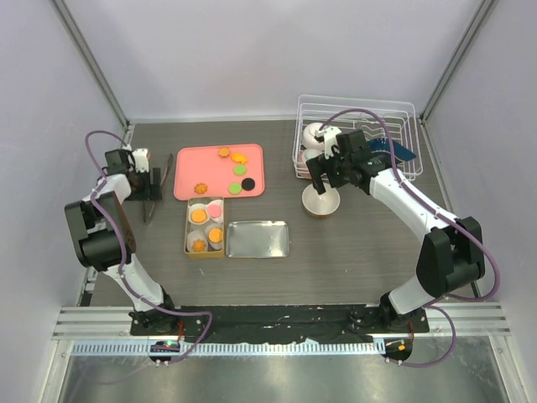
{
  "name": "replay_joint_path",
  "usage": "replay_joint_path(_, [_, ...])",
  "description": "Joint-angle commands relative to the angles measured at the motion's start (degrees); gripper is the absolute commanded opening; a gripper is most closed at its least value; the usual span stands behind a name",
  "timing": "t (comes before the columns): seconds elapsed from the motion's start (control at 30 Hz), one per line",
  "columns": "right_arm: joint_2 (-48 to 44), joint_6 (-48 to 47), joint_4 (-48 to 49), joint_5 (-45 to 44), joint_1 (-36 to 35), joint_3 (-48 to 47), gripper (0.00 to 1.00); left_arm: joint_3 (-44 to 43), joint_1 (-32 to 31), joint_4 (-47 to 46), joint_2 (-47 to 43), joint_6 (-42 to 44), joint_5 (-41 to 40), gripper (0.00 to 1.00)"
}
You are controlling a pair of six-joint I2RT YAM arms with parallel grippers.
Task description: Pack the cookies
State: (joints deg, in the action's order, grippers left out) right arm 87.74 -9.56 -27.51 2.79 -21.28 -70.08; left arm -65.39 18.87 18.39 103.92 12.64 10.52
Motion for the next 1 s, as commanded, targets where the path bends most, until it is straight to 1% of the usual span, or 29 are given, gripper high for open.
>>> replay_joint_path(0.0, [-1.7, 0.0, 0.7, 1.2, -0.3, -2.2, 1.00, 0.9, 0.2, -0.8, -8.6, -0.2, -0.4, 0.80])
replay_joint_path(0.1, [-2.2, 0.1, 0.3, 2.0, -0.3, -2.3, 1.00, 2.5, 0.2, -1.2, -13.9, -1.0, 0.3, 0.81])
replay_joint_path(0.13, [-2.2, 0.1, 0.0, 2.3, -0.3, -2.7, 1.00, 3.2, 0.3, -0.7, -16.8, -1.2, 1.1, 0.81])
replay_joint_path(0.2, [-2.5, -0.2, -1.5, 4.1, -0.7, -3.3, 0.98, 3.4, 0.3, 0.6, -19.5, -1.3, 2.0, 0.82])
replay_joint_path(0.3, [-2.4, -0.8, -4.0, 6.1, -2.0, -4.8, 0.94, 3.7, 0.1, 5.3, -25.4, -0.5, 5.5, 0.83])
replay_joint_path(0.33, [-2.3, -1.0, -4.6, 6.2, -2.6, -5.4, 0.94, 3.6, 0.0, 8.5, -26.9, -0.2, 6.8, 0.83])
replay_joint_path(0.4, [-1.7, -1.2, -5.7, 6.2, -4.7, -5.6, 0.93, 3.7, -0.2, 11.7, -30.9, 0.7, 10.6, 0.84])
replay_joint_path(0.47, [-1.1, -1.4, -6.6, 6.3, -6.5, -6.0, 0.93, 3.9, -1.4, 15.6, -34.4, 1.6, 12.6, 0.84])
replay_joint_path(0.5, [-0.8, -1.8, -6.8, 5.7, -8.5, -6.1, 0.92, 4.1, -2.0, 17.7, -35.4, 1.9, 12.9, 0.85])
replay_joint_path(0.57, [-0.8, -2.5, -6.8, 4.3, -10.8, -5.7, 0.92, 4.5, -4.4, 19.3, -37.6, 1.9, 13.7, 0.85])
replay_joint_path(0.6, [-0.8, -2.9, -6.6, 3.5, -13.2, -5.4, 0.92, 5.1, -5.4, 19.9, -39.6, 1.9, 14.4, 0.85])
replay_joint_path(0.67, [-0.5, -3.4, -6.2, 3.3, -14.9, -4.4, 0.92, 5.6, -8.8, 21.2, -41.3, 1.5, 13.9, 0.85])
replay_joint_path(0.73, [0.7, -3.4, -6.2, 3.0, -16.4, -3.9, 0.92, 6.6, -12.3, 21.7, -43.4, 0.9, 12.5, 0.86])
replay_joint_path(0.83, [2.9, -2.7, -5.8, 2.2, -17.1, -2.8, 0.92, 7.5, -15.3, 22.0, -45.7, -0.4, 11.2, 0.86])
replay_joint_path(0.97, [5.6, -2.0, -4.6, 1.2, -17.5, 0.1, 0.91, 8.1, -16.0, 21.8, -47.7, -1.1, 11.2, 0.86])
